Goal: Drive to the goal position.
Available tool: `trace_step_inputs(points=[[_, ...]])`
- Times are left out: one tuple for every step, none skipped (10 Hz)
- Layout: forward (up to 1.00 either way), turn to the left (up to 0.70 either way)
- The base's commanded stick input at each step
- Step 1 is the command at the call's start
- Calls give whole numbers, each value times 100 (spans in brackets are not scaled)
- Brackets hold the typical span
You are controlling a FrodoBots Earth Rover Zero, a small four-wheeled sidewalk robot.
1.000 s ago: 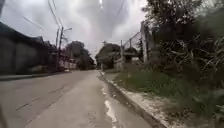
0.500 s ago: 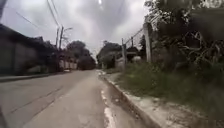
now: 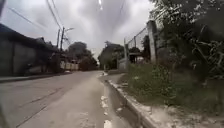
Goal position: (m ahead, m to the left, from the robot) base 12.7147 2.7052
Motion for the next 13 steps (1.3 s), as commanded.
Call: trace_step_inputs(points=[[70,35],[70,35],[70,35],[70,27],[70,0],[70,0],[70,0],[70,0],[70,0],[70,0],[70,0],[70,-4],[70,0]])
